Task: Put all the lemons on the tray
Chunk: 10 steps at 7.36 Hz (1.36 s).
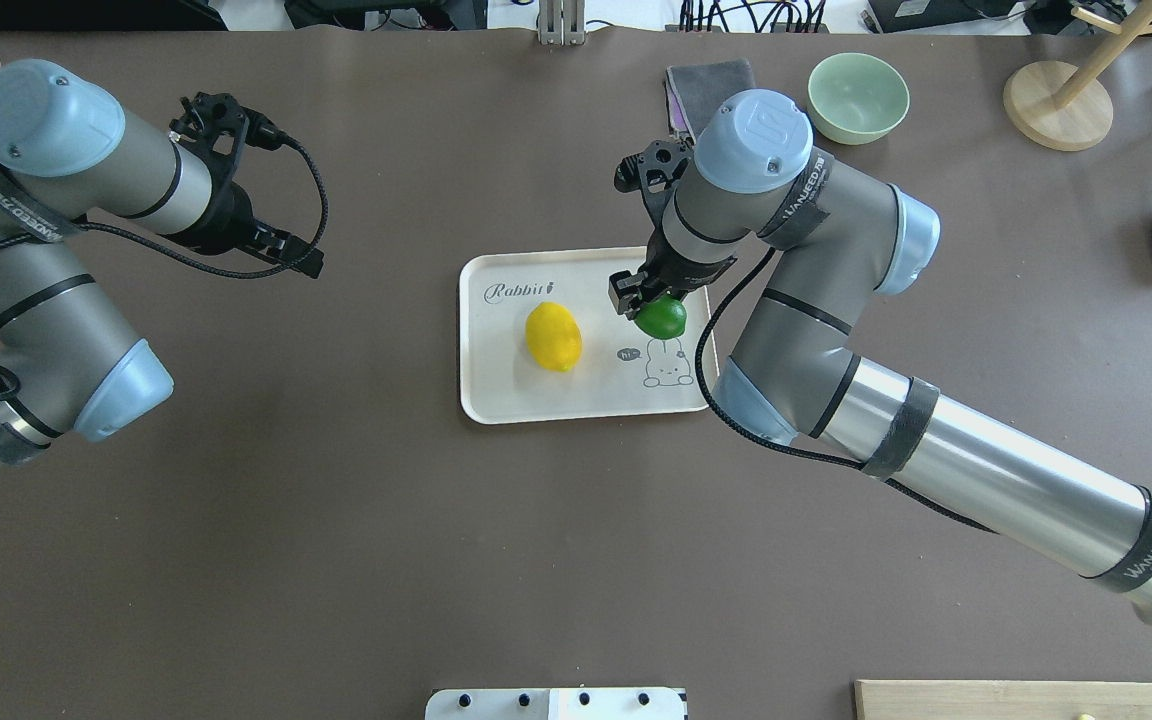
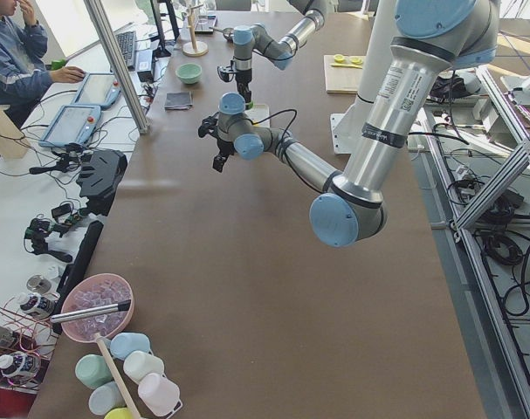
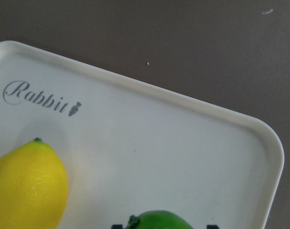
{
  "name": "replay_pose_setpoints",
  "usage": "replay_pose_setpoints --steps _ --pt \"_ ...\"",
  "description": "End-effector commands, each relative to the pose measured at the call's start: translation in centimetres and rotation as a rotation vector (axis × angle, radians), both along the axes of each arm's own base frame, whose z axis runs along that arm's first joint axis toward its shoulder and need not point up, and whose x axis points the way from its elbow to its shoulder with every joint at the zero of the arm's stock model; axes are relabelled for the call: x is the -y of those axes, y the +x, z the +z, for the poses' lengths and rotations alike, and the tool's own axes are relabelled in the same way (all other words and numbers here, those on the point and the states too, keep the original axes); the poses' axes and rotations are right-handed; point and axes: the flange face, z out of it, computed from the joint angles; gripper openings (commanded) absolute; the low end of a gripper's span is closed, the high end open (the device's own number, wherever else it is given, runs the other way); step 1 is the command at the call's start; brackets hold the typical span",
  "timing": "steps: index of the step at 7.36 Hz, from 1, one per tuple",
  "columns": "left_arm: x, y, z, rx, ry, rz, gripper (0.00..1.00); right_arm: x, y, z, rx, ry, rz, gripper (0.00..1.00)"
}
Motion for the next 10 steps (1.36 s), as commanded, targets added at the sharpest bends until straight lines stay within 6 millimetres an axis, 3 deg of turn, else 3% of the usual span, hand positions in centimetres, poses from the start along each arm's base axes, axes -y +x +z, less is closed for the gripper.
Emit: replay_pose_setpoints --steps 1,2,4,5,7,8,9,10 --pt "0.5 -1.4 1.1 0.027 0.013 0.001 0.98 0.7 0.4 0.5 0.020 -0.057 0.075 1.00" --pt "1.2 -4.5 3.6 0.060 0.021 -0.006 0.98 2.5 4.7 2.4 0.011 -0.096 0.108 1.00" --pt "-0.1 -13.7 9.2 0.094 0.021 -0.003 0.98 4.9 21.3 7.8 -0.002 -0.157 0.144 1.00" --pt "-1.9 -17.8 11.0 0.085 0.008 0.000 0.97 3.1 28.4 13.2 -0.058 -0.100 0.110 1.00" --pt "-5.6 -25.5 15.0 0.010 -0.088 0.003 0.97 2.2 40.4 21.3 -0.107 -0.084 0.083 1.00" --pt "-7.7 -29.8 17.8 -0.030 -0.152 -0.027 0.98 0.7 46.6 25.3 -0.123 -0.119 0.116 1.00" --pt "-8.6 -32.8 19.3 -0.026 -0.184 -0.088 0.98 -0.6 51.1 29.2 -0.149 -0.113 0.113 1.00" --pt "-10.0 -34.1 21.3 -0.003 -0.217 -0.119 0.98 -2.6 53.4 31.9 -0.174 -0.145 0.128 1.00"
